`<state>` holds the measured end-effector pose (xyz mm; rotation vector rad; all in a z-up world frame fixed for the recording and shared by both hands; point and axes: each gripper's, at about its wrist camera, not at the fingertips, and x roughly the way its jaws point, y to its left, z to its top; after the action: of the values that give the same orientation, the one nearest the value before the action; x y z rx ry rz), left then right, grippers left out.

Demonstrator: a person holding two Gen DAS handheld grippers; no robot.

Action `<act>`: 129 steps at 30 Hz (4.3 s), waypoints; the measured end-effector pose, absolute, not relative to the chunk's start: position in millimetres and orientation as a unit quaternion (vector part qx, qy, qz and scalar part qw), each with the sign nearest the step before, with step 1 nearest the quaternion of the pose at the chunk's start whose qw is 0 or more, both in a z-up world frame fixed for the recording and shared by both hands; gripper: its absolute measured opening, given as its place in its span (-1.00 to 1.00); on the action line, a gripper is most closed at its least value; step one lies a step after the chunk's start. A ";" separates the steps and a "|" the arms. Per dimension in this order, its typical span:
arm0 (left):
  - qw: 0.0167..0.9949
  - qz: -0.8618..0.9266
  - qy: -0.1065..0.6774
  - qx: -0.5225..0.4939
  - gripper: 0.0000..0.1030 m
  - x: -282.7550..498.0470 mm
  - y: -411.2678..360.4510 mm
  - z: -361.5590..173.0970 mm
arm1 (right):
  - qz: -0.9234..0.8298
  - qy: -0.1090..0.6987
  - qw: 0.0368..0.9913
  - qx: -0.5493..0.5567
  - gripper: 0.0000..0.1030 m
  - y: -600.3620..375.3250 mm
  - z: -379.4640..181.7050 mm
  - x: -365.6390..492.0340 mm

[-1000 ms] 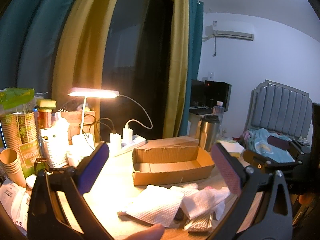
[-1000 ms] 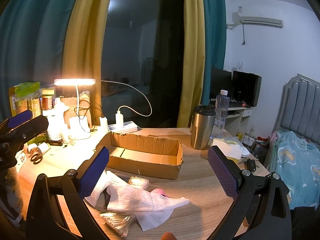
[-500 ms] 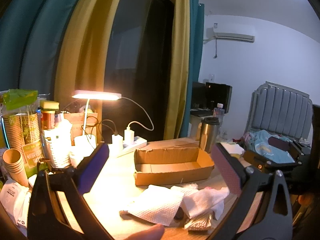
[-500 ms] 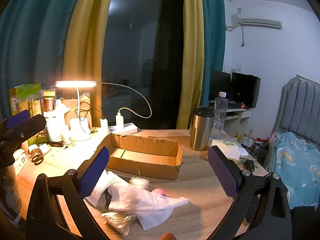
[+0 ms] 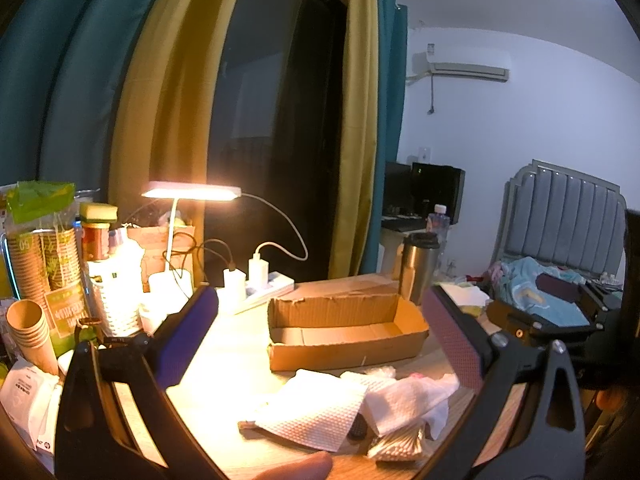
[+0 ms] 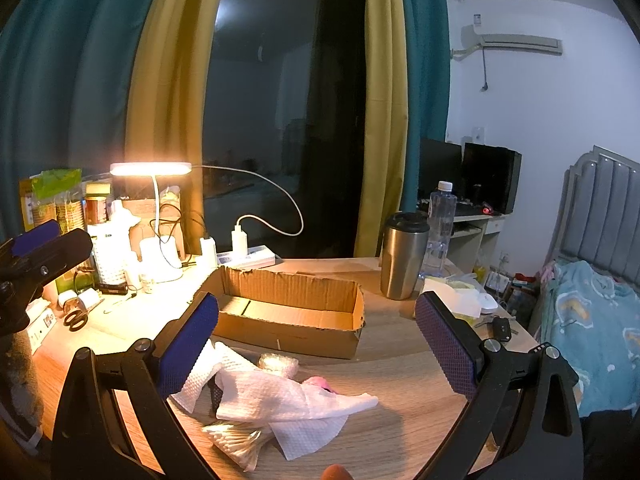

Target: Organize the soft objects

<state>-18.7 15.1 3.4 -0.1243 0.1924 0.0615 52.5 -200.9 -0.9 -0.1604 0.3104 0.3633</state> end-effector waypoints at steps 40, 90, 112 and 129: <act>0.985 0.044 0.159 -0.059 0.99 -2.8 13.0 -15.7 | 0.188 0.201 0.959 -0.061 0.95 -211.7 -18.5 65.2; 0.914 -0.072 0.394 -0.070 -0.49 95.0 3.2 -137.5 | 0.271 0.318 0.906 -0.063 -0.66 -198.0 -100.1 113.8; 0.937 -0.100 0.317 -0.106 -0.51 73.6 22.5 -78.2 | 0.255 0.236 0.936 -0.058 -0.65 -211.3 -44.4 105.1; 0.954 -0.106 0.265 -0.087 -0.51 103.5 12.1 -34.1 | 0.259 0.200 0.944 -0.051 -0.65 -212.1 -21.8 148.2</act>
<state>103.5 12.1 -34.1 -0.1767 0.5383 -0.2151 148.2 -212.1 -21.8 -0.1041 0.4075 0.5272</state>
